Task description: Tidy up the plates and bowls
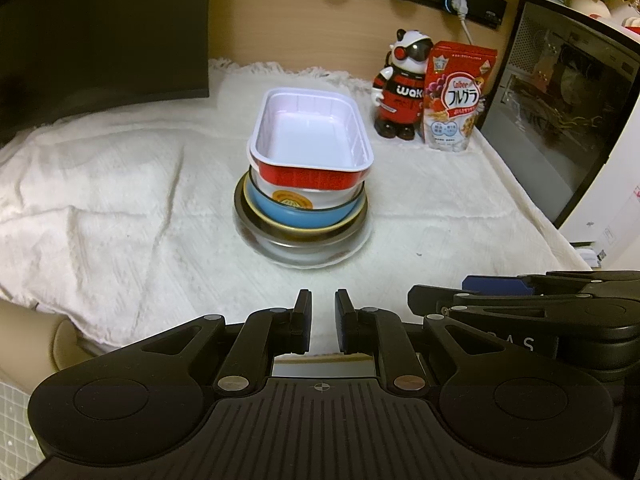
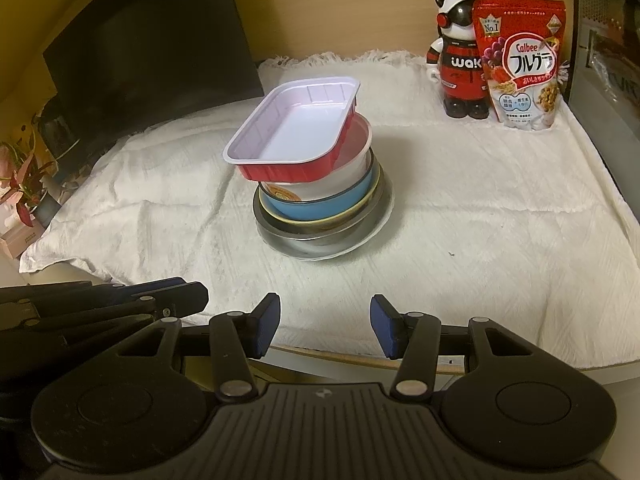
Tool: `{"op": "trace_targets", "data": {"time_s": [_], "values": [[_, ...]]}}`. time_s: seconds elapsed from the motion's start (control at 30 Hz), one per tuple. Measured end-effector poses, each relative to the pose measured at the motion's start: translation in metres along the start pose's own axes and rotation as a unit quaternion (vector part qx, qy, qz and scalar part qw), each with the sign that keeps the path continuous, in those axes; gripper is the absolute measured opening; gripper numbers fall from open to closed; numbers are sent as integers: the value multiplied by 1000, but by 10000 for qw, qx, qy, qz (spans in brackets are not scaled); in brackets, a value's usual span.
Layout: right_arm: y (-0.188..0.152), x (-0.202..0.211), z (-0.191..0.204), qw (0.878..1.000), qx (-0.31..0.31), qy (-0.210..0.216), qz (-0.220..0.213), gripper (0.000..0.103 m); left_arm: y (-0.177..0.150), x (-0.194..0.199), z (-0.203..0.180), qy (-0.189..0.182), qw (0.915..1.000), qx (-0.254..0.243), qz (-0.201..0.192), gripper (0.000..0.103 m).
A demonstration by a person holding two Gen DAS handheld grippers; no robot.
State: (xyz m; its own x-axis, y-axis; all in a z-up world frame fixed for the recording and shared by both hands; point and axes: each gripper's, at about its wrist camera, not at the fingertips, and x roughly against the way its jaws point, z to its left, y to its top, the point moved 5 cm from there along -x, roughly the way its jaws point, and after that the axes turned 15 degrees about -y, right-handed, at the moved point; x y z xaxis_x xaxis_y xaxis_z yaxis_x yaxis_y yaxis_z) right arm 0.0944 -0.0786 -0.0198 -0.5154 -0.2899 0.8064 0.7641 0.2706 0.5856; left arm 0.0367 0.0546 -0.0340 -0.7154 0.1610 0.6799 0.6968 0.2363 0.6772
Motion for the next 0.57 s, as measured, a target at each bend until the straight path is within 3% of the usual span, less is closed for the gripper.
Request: {"op": "trace_targets", "data": {"time_s": [0.57], "values": [[0, -2, 1, 10000, 5, -8, 22, 50, -1, -4, 5, -20, 9999, 163, 8, 15]]}}
